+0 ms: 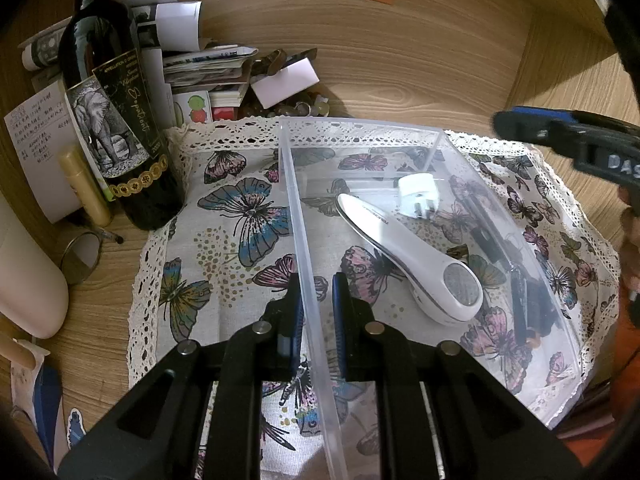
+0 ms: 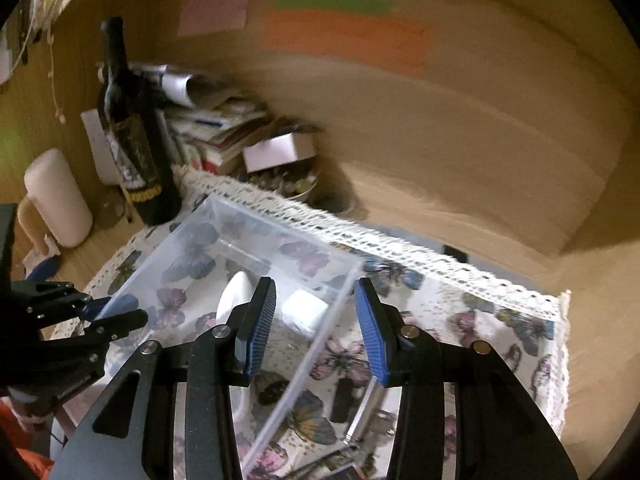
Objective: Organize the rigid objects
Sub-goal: 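Lower the white plug into the clear box and open the right tool, then grasp the silver metal rod with the right tool, then lift the silver rod and drop it into the clear box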
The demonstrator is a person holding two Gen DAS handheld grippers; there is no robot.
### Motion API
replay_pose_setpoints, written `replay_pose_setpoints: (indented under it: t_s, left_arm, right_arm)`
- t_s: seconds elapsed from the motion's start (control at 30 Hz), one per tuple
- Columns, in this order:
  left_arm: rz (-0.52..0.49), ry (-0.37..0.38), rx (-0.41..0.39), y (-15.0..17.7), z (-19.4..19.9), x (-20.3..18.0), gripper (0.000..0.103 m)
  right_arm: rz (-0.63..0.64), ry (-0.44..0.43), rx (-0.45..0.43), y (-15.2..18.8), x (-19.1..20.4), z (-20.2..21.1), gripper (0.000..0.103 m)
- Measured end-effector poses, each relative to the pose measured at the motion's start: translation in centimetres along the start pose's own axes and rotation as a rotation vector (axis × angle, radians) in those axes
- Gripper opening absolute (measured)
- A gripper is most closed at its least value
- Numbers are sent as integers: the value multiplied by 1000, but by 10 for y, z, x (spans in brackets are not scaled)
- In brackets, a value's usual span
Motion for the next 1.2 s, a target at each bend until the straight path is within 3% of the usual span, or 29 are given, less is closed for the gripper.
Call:
replay_pose_setpoints:
  t_s: [0.23, 0.6, 0.77, 1.03, 1.2]
  left_arm:
    - [1, 5, -2, 0, 0, 1, 13]
    - [0, 6, -4, -1, 0, 1, 13]
    - [-1, 6, -3, 0, 0, 1, 13]
    - [0, 7, -4, 0, 0, 1, 13]
    - [1, 8, -5, 0, 0, 1, 13]
  right_arm:
    - [-49, 68, -6, 16, -23, 21, 38]
    - [-168, 105, 182, 88, -56, -13, 38]
    - [-197, 82, 211, 100, -55, -26, 38]
    - [-175, 67, 257, 98, -50, -55, 22]
    - [-195, 82, 290, 103, -56, -67, 19]
Point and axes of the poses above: each gripper's, at about its wrist camera, not at the fingertips, and z roughly against the way its jaws point, x to its left, y to its underside, the point moved 8 cm from there along -z, roughly the way its jaws point, and after that the axes turned 3 degrees about -y, right-handed, at the moved point
